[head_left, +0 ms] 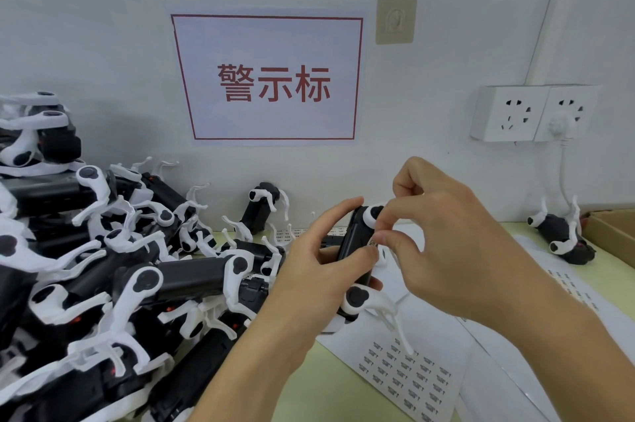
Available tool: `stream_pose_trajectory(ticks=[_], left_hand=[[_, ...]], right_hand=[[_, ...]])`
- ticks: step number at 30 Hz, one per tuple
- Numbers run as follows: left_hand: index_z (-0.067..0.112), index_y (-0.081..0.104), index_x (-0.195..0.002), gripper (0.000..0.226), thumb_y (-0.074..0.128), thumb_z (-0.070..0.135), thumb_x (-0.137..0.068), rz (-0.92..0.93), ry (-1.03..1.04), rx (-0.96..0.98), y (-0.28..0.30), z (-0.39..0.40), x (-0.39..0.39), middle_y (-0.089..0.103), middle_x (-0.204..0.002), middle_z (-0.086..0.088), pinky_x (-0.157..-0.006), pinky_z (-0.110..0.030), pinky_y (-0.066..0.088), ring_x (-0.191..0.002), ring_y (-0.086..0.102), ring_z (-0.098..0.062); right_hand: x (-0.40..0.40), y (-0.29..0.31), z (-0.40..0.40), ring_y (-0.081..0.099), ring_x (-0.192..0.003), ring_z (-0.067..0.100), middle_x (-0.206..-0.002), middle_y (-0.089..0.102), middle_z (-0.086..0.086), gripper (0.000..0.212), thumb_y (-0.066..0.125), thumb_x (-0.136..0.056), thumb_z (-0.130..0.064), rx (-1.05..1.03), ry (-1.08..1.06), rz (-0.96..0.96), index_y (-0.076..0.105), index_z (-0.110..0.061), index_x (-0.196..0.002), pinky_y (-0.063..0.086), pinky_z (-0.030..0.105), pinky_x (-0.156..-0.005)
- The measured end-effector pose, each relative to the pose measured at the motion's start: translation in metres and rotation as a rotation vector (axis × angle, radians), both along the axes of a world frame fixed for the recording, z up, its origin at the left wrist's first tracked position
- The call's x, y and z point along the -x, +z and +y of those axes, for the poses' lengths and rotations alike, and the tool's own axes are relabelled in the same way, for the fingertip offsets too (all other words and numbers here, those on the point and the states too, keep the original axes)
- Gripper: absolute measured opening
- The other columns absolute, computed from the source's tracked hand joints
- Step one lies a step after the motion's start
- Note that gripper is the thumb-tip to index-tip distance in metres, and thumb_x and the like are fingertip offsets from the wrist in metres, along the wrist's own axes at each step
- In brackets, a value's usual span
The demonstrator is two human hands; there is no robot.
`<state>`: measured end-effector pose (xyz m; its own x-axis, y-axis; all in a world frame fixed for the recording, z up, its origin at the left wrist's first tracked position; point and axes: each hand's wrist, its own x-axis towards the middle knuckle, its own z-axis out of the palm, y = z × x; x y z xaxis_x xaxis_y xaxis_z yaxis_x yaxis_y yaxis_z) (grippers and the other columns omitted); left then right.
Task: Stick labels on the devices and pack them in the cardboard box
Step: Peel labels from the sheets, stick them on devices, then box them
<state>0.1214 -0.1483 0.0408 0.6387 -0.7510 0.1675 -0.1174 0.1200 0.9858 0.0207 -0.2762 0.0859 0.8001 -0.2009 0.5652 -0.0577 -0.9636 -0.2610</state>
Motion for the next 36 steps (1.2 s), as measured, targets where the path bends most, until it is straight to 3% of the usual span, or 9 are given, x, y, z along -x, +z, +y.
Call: stream_pose_trajectory(ticks=[4,17,21,26,32,36], left_hand=[[0.057,0.060,-0.119,0.047,0.067,0.018,-0.093,-0.005,0.014,0.000,0.000,0.001,0.000,0.077,-0.095,-0.007,-0.069,-0.024,0.058,-0.077,0.075,-0.023],[0.056,0.061,-0.115,0.043,0.066,0.021,-0.092,-0.022,0.036,0.002,0.004,0.002,0.002,0.076,-0.094,-0.008,-0.071,-0.026,0.058,-0.074,0.074,-0.023],[0.056,0.061,-0.114,0.043,0.066,0.019,-0.093,-0.030,0.044,0.014,0.005,0.003,0.003,0.076,-0.094,-0.010,-0.072,-0.031,0.059,-0.073,0.073,-0.023],[0.053,0.062,-0.114,0.043,0.066,0.018,-0.090,-0.022,0.056,0.040,0.007,0.003,0.005,0.075,-0.092,-0.011,-0.064,-0.023,0.057,-0.070,0.073,-0.022],[0.054,0.062,-0.114,0.043,0.065,0.018,-0.090,-0.020,0.056,0.036,0.009,0.004,0.005,0.076,-0.091,-0.010,-0.062,-0.019,0.055,-0.070,0.072,-0.022],[0.055,0.062,-0.112,0.043,0.065,0.019,-0.089,-0.016,0.054,0.034,0.010,0.005,0.004,0.076,-0.091,-0.009,-0.060,-0.015,0.053,-0.070,0.073,-0.021]], right_hand=[[0.000,0.001,0.001,0.044,-0.080,0.004,-0.086,0.034,-0.016,0.014,0.071,-0.086,-0.020,0.005,-0.003,0.002,0.067,-0.026,-0.074,0.036,0.024,-0.061],[0.000,0.001,0.005,0.043,-0.074,0.001,-0.085,0.033,-0.013,0.010,0.071,-0.085,-0.017,0.046,0.009,-0.028,0.069,-0.020,-0.075,0.038,0.027,-0.059],[0.001,0.002,0.006,0.039,-0.068,-0.002,-0.084,0.035,-0.009,0.009,0.074,-0.082,-0.015,0.086,-0.004,-0.036,0.071,-0.018,-0.074,0.031,0.022,-0.055],[0.002,0.002,0.006,0.037,-0.066,-0.003,-0.083,0.036,-0.008,0.009,0.077,-0.079,-0.017,0.132,-0.022,-0.052,0.072,-0.020,-0.073,0.027,0.015,-0.054],[0.002,0.001,0.007,0.041,-0.065,0.014,-0.082,0.039,-0.007,0.010,0.080,-0.076,-0.018,0.178,-0.064,-0.083,0.072,-0.022,-0.071,0.029,0.014,-0.053],[0.001,0.001,0.008,0.041,-0.066,0.016,-0.081,0.038,-0.008,0.009,0.082,-0.075,-0.019,0.197,-0.080,-0.103,0.074,-0.023,-0.071,0.028,0.014,-0.053]])
